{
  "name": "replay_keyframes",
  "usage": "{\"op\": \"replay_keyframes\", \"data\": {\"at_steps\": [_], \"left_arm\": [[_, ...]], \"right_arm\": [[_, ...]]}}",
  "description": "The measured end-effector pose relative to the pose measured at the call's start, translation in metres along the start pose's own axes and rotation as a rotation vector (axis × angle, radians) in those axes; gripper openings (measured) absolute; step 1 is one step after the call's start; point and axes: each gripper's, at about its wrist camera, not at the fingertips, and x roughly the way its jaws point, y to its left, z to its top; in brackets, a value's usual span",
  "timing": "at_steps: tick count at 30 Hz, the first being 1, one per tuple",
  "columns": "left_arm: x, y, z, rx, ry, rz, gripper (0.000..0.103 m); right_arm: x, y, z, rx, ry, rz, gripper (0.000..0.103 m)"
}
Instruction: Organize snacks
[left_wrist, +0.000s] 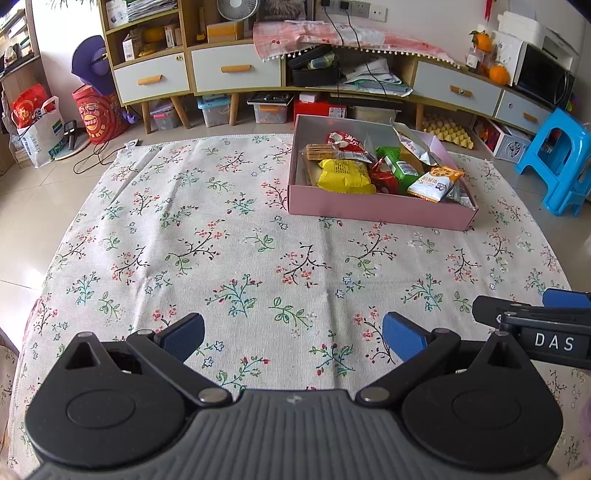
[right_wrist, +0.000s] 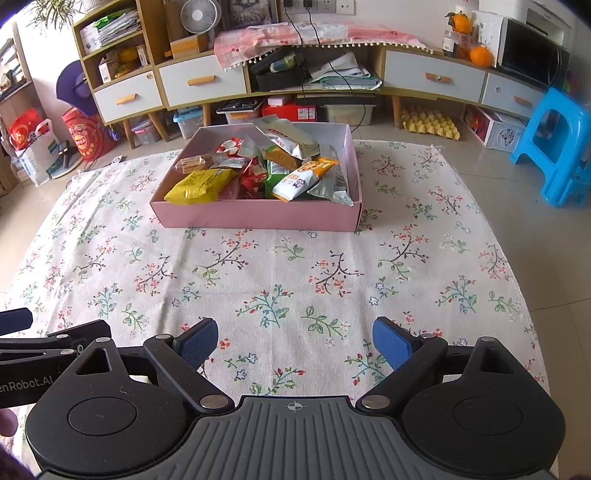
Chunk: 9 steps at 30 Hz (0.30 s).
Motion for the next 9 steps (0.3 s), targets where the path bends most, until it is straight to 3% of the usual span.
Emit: {"op": "replay_keyframes", "data": {"at_steps": [9], "left_arm": [[0.0026,-0.0011,0.0002,0.008,0.013,0.007,0.103]], "right_arm": [[0.0026,-0.0009,-0.0013,0.002,0.006,-0.004,0.093]]}}
